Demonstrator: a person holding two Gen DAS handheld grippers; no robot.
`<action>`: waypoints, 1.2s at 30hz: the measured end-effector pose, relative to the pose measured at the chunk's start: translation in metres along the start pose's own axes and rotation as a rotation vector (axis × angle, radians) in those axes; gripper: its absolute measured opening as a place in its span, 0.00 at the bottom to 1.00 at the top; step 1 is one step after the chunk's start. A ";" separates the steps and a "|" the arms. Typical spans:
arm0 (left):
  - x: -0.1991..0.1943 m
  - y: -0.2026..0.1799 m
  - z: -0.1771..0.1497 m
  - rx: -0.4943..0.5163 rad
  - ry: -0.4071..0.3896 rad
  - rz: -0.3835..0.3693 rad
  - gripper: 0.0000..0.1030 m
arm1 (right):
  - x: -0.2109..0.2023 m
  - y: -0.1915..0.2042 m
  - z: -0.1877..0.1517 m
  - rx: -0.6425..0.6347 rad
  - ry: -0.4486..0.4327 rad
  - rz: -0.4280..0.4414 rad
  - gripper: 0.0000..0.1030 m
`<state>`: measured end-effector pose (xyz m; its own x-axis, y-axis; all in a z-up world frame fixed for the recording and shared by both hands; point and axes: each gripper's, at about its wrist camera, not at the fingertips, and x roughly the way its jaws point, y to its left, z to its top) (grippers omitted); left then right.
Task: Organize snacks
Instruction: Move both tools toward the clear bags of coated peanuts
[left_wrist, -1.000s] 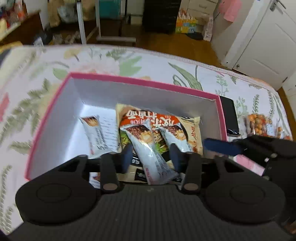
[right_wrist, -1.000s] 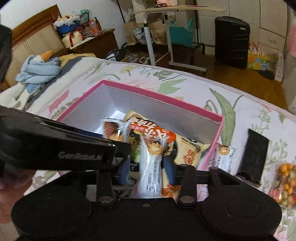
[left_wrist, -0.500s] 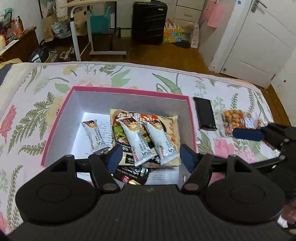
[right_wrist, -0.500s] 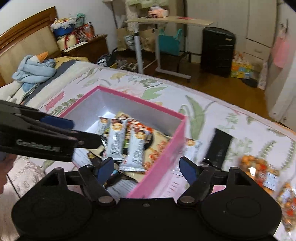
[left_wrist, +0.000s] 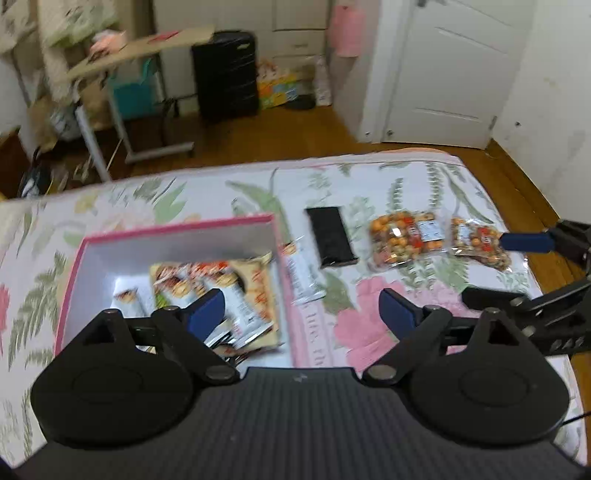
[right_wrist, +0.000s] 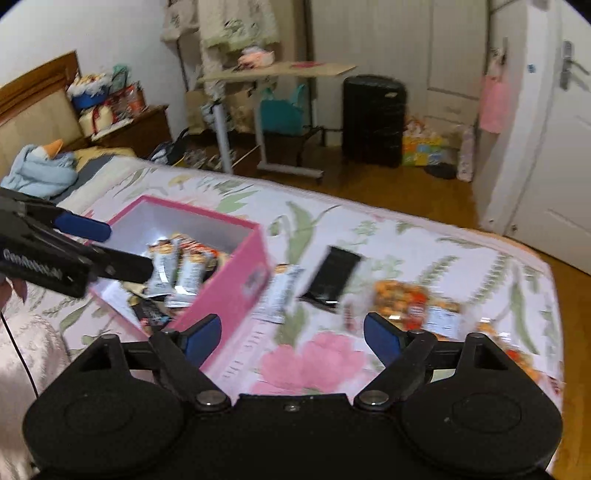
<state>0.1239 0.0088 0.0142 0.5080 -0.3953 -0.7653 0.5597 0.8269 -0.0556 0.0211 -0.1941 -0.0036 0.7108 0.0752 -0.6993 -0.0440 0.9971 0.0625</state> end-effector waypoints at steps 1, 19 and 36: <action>0.002 -0.007 0.002 0.014 -0.006 -0.010 0.91 | -0.007 -0.011 -0.005 0.007 -0.018 -0.008 0.88; 0.131 -0.092 0.043 0.041 0.027 -0.163 0.77 | 0.054 -0.158 -0.042 0.312 -0.146 0.007 0.89; 0.258 -0.083 0.007 -0.433 0.294 -0.242 0.49 | 0.232 -0.190 0.014 0.197 0.075 -0.006 0.52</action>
<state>0.2131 -0.1648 -0.1738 0.1609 -0.5170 -0.8408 0.2865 0.8396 -0.4615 0.2047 -0.3661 -0.1677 0.6558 0.0773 -0.7509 0.1036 0.9761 0.1909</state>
